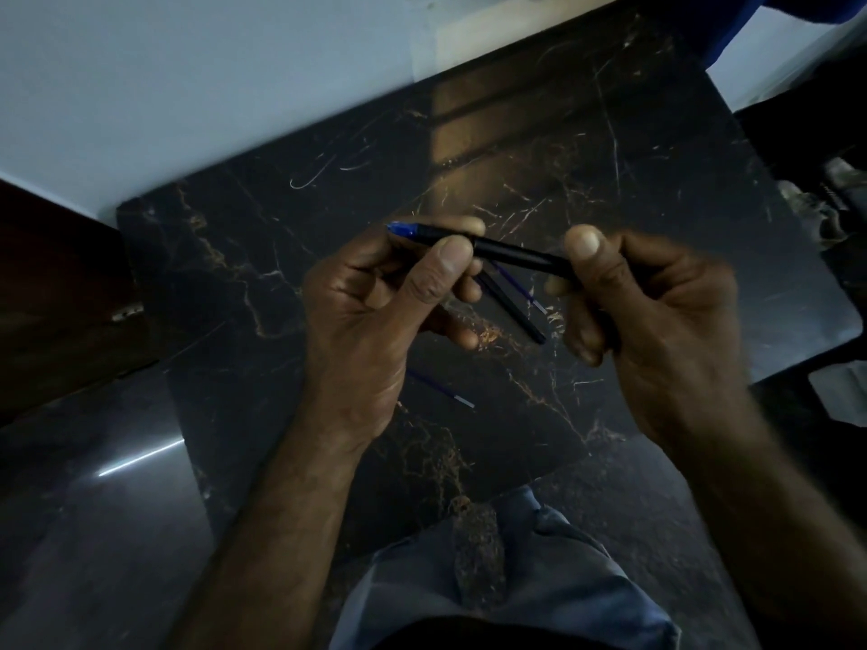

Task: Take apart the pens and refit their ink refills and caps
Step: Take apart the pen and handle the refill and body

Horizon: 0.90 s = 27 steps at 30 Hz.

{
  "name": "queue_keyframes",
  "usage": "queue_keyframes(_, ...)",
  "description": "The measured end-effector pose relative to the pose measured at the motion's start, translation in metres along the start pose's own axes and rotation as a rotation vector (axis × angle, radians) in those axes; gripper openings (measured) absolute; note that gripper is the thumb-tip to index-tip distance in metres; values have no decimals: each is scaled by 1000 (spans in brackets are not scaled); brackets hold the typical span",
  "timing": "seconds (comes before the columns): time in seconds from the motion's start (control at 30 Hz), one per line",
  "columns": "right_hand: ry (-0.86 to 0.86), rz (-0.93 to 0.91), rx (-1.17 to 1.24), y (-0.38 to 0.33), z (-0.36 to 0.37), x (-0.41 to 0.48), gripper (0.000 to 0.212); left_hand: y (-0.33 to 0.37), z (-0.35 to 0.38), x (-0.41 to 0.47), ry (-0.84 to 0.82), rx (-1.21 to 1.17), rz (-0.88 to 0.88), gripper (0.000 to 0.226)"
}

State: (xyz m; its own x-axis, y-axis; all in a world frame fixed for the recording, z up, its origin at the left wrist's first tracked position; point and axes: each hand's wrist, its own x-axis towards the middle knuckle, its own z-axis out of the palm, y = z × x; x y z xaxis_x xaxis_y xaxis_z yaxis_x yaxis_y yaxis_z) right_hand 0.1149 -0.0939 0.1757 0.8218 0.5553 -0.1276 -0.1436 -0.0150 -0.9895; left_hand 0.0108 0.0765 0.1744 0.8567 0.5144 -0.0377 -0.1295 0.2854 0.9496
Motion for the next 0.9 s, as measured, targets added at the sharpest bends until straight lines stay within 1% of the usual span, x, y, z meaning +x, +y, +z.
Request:
queue_keyframes(0.07,-42,10,20,2,1,0,40,-1,-3,-1,12,3,1,18)
queue_keyframes(0.23,-79,-25,137,4,7,-2,21,-2,-8,-3,25,32,-1,16)
queue_keyframes(0.27,-72,-23,139,4,9,-3,22,-2,-9,-3,20,33,2,16)
queue_keyframes(0.37,-37,-1,119,5,13,-3,38,-2,-11,-4,18,26,19,17)
queue_keyframes(0.47,-64,-5,180,2,17,-3,40,-2,-14,-4,40,37,46,17)
queue_keyframes(0.5,-63,-21,193,1,18,-3,39,-1,-15,-4,43,38,49,17)
queue_keyframes(0.6,-42,-55,171,-2,19,0,21,-2,-18,-4,38,28,44,18)
queue_keyframes(0.63,-23,-57,136,-3,21,1,18,-1,-19,-4,33,27,46,18)
queue_keyframes(0.7,21,-65,60,-1,22,3,27,-1,-20,-4,25,20,50,19)
queue_keyframes(0.73,21,-58,61,-1,22,3,30,-1,-21,-3,25,17,50,19)
queue_keyframes(0.87,-64,-11,147,-2,21,2,39,-2,-23,-2,40,39,60,19)
queue_keyframes(0.9,-67,-17,156,-2,21,3,34,-2,-23,-2,37,39,58,19)
